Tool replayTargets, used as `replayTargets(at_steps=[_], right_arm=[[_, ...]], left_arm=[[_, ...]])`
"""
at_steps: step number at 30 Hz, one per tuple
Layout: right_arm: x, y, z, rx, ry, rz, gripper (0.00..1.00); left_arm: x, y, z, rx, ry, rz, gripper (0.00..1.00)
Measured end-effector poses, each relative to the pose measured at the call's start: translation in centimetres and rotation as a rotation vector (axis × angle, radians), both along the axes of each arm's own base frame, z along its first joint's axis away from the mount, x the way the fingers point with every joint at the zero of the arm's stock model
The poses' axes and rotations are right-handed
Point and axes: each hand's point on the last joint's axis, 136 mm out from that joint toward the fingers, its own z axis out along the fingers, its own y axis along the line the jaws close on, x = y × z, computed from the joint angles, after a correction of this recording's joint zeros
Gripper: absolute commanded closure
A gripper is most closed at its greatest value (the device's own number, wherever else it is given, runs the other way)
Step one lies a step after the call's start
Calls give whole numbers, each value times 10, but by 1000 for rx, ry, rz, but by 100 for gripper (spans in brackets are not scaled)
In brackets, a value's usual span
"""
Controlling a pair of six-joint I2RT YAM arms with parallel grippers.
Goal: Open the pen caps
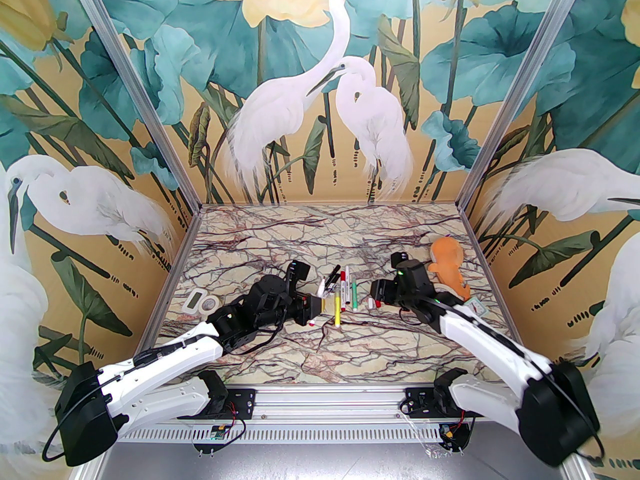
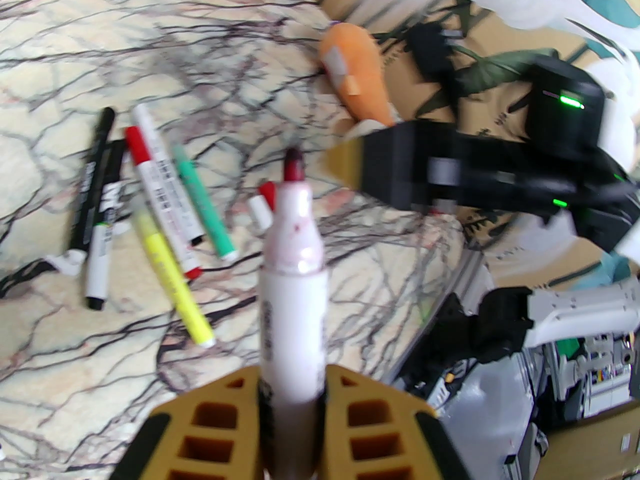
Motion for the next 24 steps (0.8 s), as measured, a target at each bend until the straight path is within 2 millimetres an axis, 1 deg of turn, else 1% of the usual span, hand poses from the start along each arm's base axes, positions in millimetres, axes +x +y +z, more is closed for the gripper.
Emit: replayTargets(at_steps=[5,7,9,12,15,20,24], right_arm=[[-21,10,37,78,-70,103,9],[-29,16,52,112,-91,153,1],[-38,23,68,149,-116,214,1],[-50,32,84,202,-133,289,1],[-61,38,88,233,-125,341,1],[-70,43,91,264,-115,395,1],[-76,41,86,249,-92,399,0]], left_arm=[[7,14,-15,81,24,71,98],[11,21,-21,125,33,106,98],[16,31,-29,176,48,151,98],[23,45,-37,245,60,210,98],[28,57,-49,317,77,261,98],[29,71,-70,417,109,301,98],[31,79,-85,481,128,323,98]])
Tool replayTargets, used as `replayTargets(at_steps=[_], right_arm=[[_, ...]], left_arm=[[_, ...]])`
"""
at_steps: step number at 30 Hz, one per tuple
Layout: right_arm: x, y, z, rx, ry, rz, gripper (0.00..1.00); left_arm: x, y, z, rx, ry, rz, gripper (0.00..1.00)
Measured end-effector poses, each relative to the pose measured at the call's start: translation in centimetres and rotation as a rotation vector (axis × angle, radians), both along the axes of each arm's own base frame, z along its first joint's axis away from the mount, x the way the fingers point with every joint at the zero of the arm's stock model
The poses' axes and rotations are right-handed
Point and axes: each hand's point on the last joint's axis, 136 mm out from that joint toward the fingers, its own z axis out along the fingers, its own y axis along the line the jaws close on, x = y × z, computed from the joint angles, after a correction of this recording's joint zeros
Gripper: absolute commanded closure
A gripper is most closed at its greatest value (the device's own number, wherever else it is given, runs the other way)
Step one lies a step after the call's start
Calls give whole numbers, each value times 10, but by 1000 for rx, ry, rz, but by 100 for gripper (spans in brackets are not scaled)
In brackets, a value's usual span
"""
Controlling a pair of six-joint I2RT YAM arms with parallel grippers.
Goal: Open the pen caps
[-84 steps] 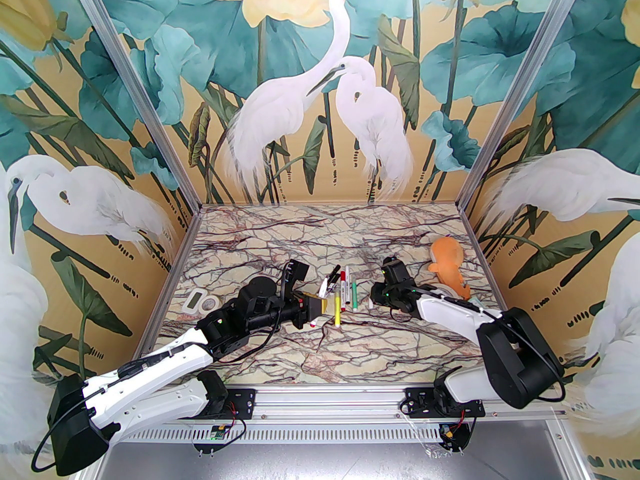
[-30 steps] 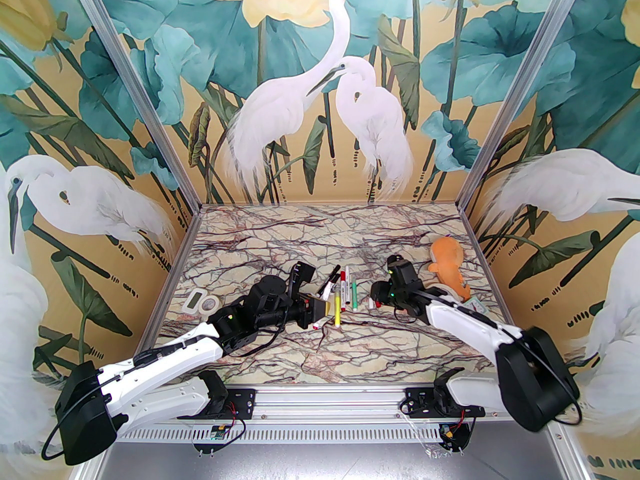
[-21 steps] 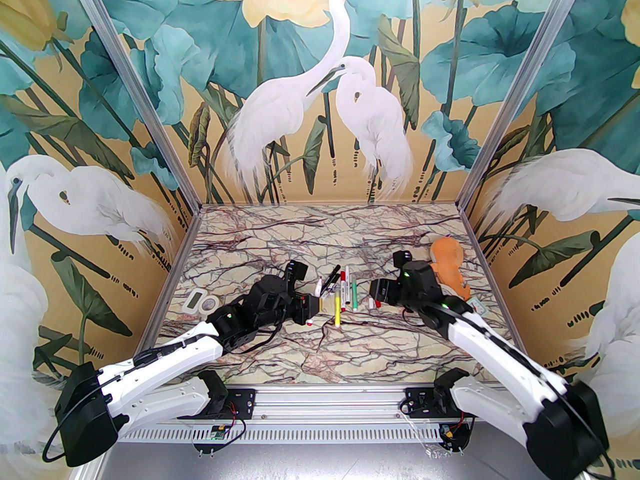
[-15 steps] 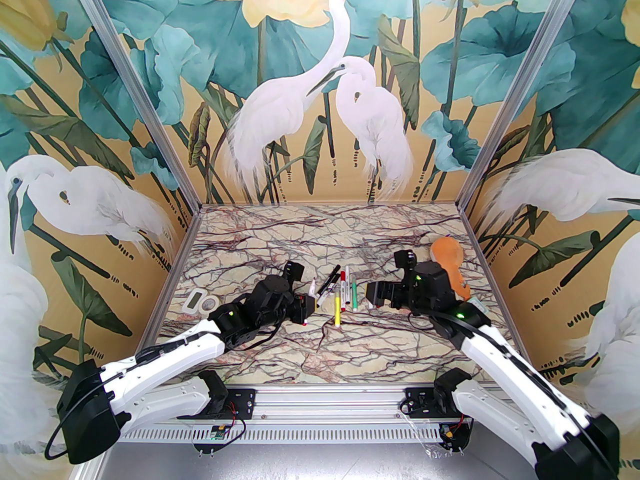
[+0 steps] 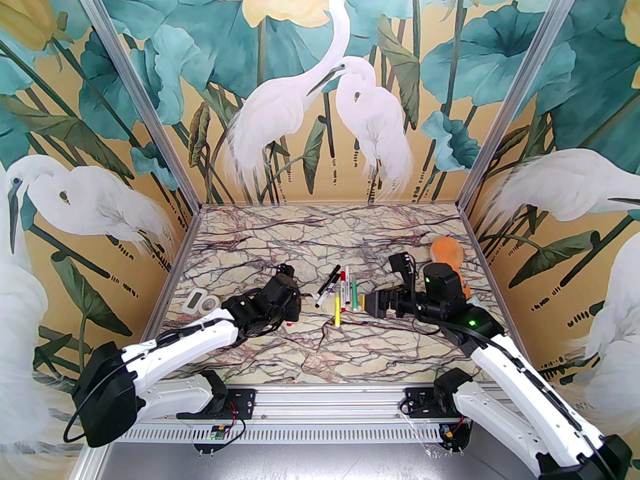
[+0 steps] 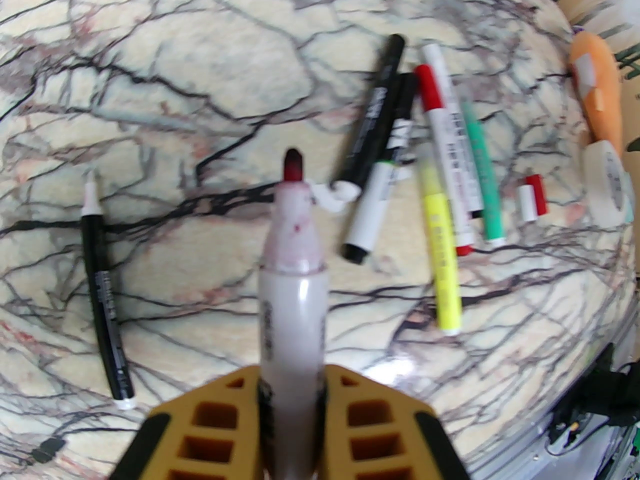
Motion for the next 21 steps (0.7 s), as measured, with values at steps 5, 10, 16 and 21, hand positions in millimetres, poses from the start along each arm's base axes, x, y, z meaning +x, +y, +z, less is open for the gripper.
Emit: replayTargets(at_steps=[5,10,16,21], right_arm=[[-6,-8,-8,-43,26,-18,1],[-7,-11,-12,-64,34,-32,0],[-6,-13,-14,-72,36,-40,1],[-4,-14,-17,-83,43,-49,1]], left_arm=[[3,10,-25,90,48,28,98],[5,19,-43,154,78,50,97],[9,28,-52,193,92,71,95],[11,33,-59,228,98,78,95]])
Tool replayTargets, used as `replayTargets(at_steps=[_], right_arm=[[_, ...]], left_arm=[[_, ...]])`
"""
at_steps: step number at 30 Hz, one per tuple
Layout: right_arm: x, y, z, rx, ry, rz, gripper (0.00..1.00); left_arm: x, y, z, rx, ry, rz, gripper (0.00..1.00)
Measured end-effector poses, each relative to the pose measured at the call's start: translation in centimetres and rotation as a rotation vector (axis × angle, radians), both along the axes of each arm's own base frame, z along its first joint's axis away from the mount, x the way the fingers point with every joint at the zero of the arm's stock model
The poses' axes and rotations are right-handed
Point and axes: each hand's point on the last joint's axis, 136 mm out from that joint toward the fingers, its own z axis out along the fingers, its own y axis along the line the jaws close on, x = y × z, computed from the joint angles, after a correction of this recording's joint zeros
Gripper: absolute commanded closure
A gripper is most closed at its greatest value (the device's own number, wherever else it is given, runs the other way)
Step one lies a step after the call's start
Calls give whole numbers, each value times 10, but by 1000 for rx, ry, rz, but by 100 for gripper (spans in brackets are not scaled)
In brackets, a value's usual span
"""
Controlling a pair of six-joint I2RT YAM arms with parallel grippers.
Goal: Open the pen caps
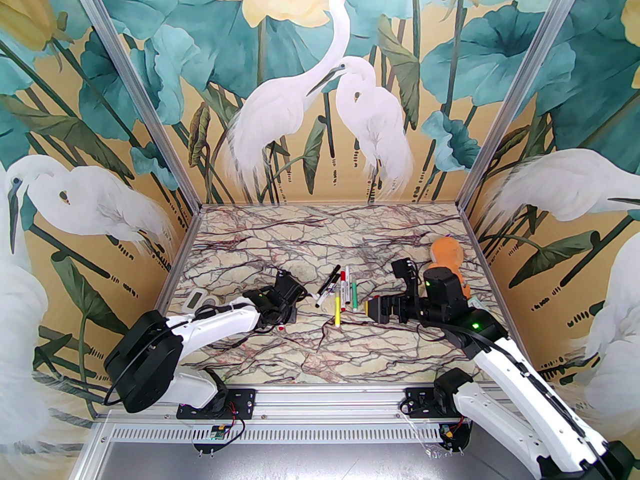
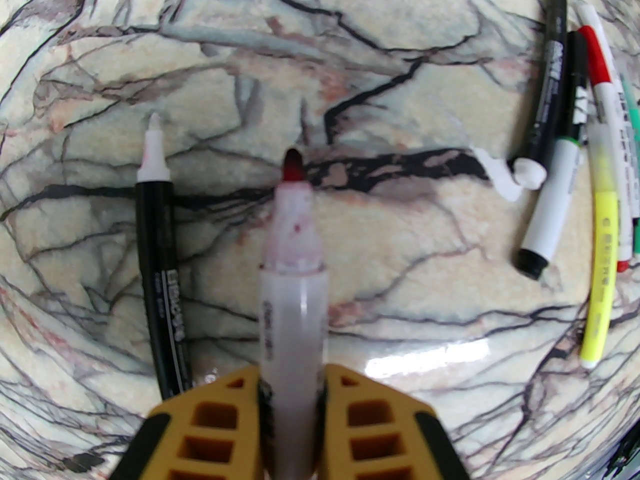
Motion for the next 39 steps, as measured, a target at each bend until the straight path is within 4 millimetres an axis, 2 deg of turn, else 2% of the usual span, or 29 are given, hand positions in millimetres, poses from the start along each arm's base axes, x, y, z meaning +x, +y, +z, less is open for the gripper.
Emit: replayTargets(at_steps=[25,30,39], right_arm=[[1,-1,-1,-7,-1,-9,1],[1,-2,-2,-10,0,-12,0],[1,-2,-2,-10,0,-11,0]], left_arm=[[8,11,-18,115,7,15,85],[13,7,-14,110,-4,17,75],[21,7,-3,125,-37,29,70]])
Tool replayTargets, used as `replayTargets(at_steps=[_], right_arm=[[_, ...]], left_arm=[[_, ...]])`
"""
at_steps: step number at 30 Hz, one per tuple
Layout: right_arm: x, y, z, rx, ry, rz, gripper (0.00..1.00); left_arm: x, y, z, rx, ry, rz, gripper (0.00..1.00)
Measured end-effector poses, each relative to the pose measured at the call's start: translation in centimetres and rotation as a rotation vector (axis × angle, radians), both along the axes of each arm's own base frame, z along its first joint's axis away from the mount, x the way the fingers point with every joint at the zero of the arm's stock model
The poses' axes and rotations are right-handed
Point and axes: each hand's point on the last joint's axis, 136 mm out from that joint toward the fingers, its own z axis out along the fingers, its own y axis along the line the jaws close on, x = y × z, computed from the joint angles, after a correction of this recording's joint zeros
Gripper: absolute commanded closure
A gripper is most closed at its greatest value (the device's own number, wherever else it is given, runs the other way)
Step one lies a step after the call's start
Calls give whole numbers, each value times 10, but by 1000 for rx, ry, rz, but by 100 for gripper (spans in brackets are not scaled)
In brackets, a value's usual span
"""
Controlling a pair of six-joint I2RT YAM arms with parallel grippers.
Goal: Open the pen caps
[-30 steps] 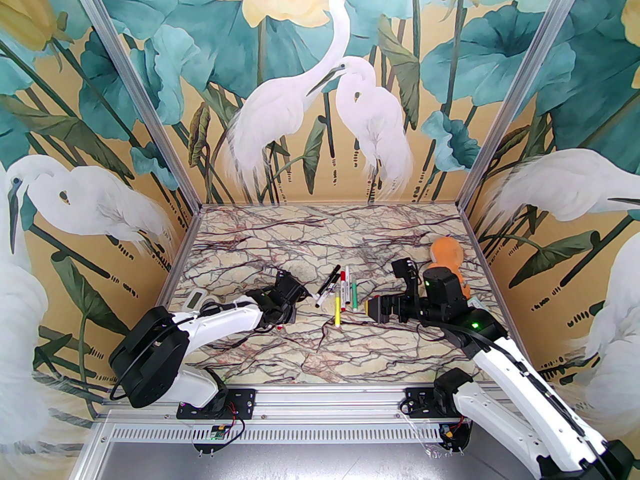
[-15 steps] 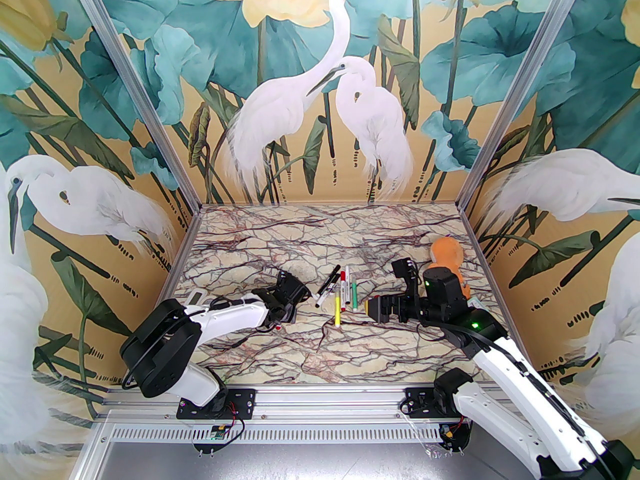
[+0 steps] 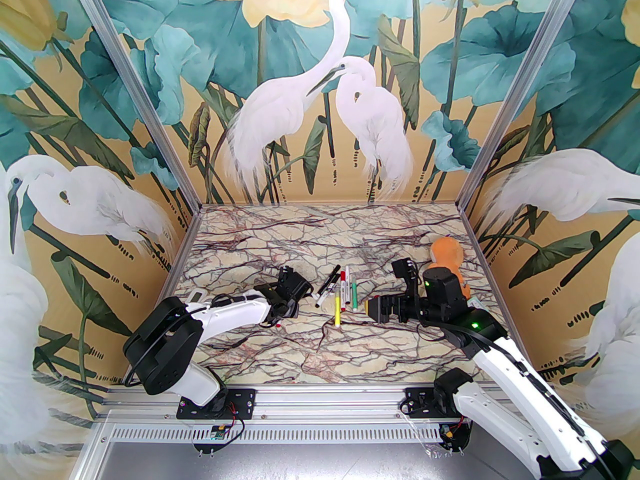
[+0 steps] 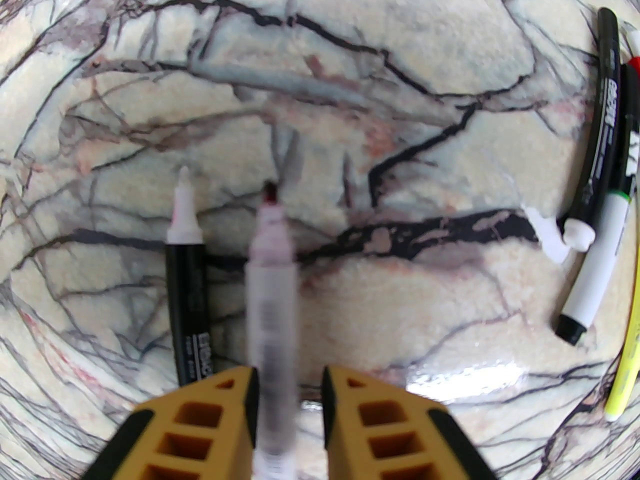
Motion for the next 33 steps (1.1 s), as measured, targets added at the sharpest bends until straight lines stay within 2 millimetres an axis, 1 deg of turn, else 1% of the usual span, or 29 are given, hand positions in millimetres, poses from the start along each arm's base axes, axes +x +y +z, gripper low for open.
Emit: replayTargets(at_steps=[4,7,10,13,16,19,23,25,28,30,33], right_arm=[[0,0,0,0,1,0,1],[0,0,0,0,1,0,1],[0,0,0,-1,1,0,1],[0,0,0,-1,0,-1,1],[1,-1,-1,-6,-2,-8,1],[2,-2,-1,-11,-4,-15,0],[2,-3,0,-13,-13,-22,0],[3,-4,1,-13,-20,-27,1],[3,-6,4,-12,-33,-33,0],[2,-6,5,-12,-38,-36,0],[2,-7,5,-12,-39,-36,1]], left_arm=[[-2,4,2,14,2,4,70],[-2,3,9,-4,-10,4,67],[-2,-3,20,-57,-24,-5,67],[-4,-15,29,-134,-25,-31,62],[-6,-33,36,-223,-5,-78,58],[-5,-57,49,-310,19,-145,57],[8,-93,68,-392,26,-241,55],[15,-106,72,-407,33,-279,55],[28,-127,68,-407,56,-329,55],[37,-138,61,-399,73,-352,55],[47,-148,47,-368,98,-376,57]])
